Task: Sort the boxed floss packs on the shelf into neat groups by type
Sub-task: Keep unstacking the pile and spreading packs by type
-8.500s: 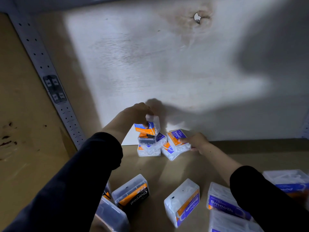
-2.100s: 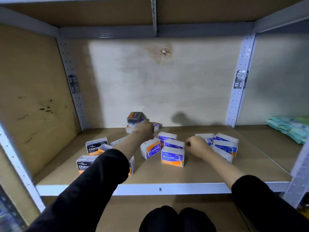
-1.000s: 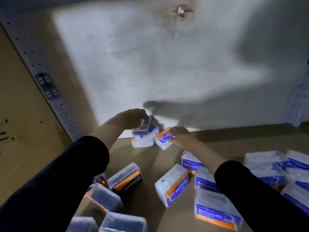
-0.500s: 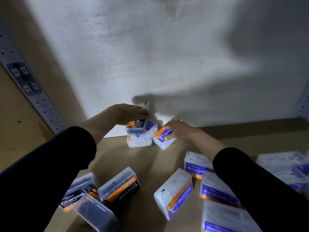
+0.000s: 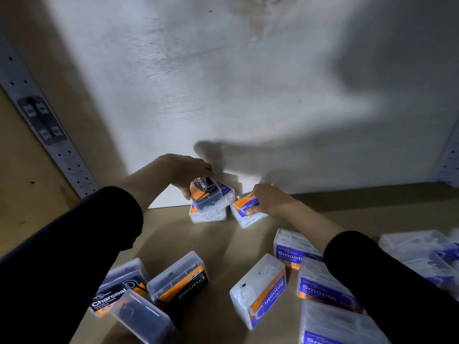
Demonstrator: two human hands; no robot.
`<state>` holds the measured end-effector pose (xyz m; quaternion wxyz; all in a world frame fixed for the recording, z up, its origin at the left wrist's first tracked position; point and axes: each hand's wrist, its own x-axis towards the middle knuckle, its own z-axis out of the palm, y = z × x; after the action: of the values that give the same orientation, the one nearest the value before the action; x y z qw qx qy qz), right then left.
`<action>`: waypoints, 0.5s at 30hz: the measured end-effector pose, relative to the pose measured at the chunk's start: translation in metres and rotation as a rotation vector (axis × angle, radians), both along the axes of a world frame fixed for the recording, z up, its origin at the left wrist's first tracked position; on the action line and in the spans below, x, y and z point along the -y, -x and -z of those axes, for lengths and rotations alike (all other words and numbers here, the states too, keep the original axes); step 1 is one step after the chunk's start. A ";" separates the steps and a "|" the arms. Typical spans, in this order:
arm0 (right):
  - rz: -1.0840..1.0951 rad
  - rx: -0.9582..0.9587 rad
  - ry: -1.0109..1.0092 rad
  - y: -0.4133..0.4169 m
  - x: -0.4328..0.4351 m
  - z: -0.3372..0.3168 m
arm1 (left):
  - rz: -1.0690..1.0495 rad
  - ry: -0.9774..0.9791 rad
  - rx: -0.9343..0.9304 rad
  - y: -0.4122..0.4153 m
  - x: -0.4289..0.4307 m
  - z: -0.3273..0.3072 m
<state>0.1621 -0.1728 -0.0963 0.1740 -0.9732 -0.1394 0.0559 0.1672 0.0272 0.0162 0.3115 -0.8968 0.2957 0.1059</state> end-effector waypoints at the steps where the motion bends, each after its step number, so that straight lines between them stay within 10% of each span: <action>1: 0.007 0.006 0.005 0.002 0.000 -0.001 | -0.024 0.028 0.000 0.000 0.000 0.000; 15: 0.038 -0.161 -0.099 -0.013 0.008 -0.015 | -0.330 0.491 -0.145 -0.011 -0.009 0.018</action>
<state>0.1752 -0.1805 -0.0815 0.2336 -0.9583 -0.1089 0.1236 0.1785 0.0363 -0.0015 0.0423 -0.9713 0.1843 0.1442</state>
